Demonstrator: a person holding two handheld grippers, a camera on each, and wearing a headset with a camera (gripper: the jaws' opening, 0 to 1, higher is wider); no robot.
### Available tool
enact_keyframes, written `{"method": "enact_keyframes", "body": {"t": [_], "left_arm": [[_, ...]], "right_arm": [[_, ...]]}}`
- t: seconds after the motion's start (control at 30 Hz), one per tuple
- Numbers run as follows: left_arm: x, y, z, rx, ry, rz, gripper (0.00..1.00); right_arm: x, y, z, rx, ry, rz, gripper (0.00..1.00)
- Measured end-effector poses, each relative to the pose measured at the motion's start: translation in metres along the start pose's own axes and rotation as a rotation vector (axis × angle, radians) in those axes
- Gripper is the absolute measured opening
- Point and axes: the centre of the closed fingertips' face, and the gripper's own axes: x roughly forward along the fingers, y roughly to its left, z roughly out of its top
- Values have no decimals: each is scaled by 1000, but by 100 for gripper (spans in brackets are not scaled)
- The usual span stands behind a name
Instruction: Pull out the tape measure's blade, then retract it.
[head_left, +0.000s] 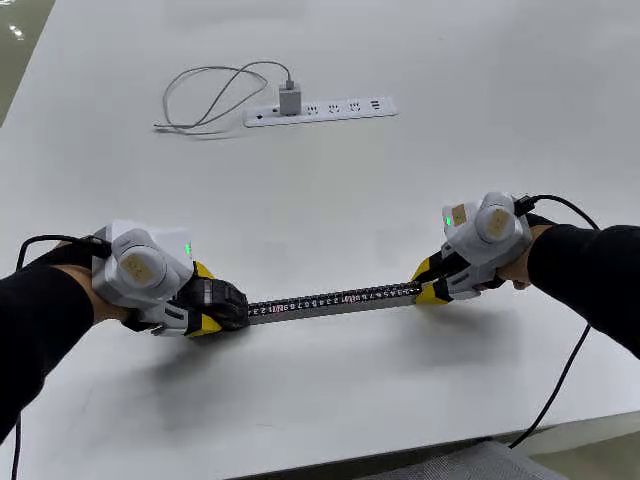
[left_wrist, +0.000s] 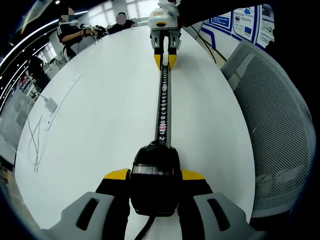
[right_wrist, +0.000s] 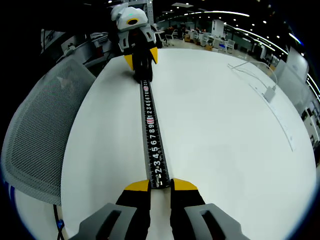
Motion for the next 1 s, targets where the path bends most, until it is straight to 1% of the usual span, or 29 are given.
{"method": "enact_keyframes", "body": {"t": [0.07, 0.1, 0.13, 0.17, 0.2, 0.3, 0.47, 0.5, 0.67, 0.77, 0.87, 0.9, 1.0], "left_arm": [[0, 0, 0, -2, 6, 2, 32], [-1, -1, 0, 14, 14, -1, 32], [-1, -1, 0, 14, 15, -3, 32], [-1, 1, 0, 3, 18, -4, 32], [-2, 1, 0, -1, 18, -6, 32], [-2, 0, 1, -6, 18, -6, 32], [-5, 1, 1, -18, 22, -2, 32], [-6, 1, 0, -21, 25, -5, 32], [-12, 2, -2, -19, 31, -8, 32], [-16, 4, -5, -33, 32, -4, 34], [-21, 5, -3, -42, 22, 1, 36], [-22, 6, -2, -52, 18, 2, 36], [-26, 5, 1, -68, 2, -1, 42]], "right_arm": [[0, 0, 0, 0, 3, 0, 11], [0, 1, 1, -6, 10, -1, 11], [0, 1, 1, -26, 21, 0, 11], [1, 2, 1, -43, 32, 1, 11], [1, 1, 0, -45, 40, 3, 12], [1, -2, -2, -66, 67, 7, 12], [1, 0, -4, -87, 99, 13, 13], [0, 0, -5, -100, 106, 17, 14], [0, 3, -7, -116, 121, 30, 15], [-2, 2, -6, -111, 119, 28, 16], [-5, -1, -6, -105, 113, 23, 18], [-5, 0, -4, -104, 111, 20, 18], [-8, -1, -1, -100, 108, 16, 20]]}}
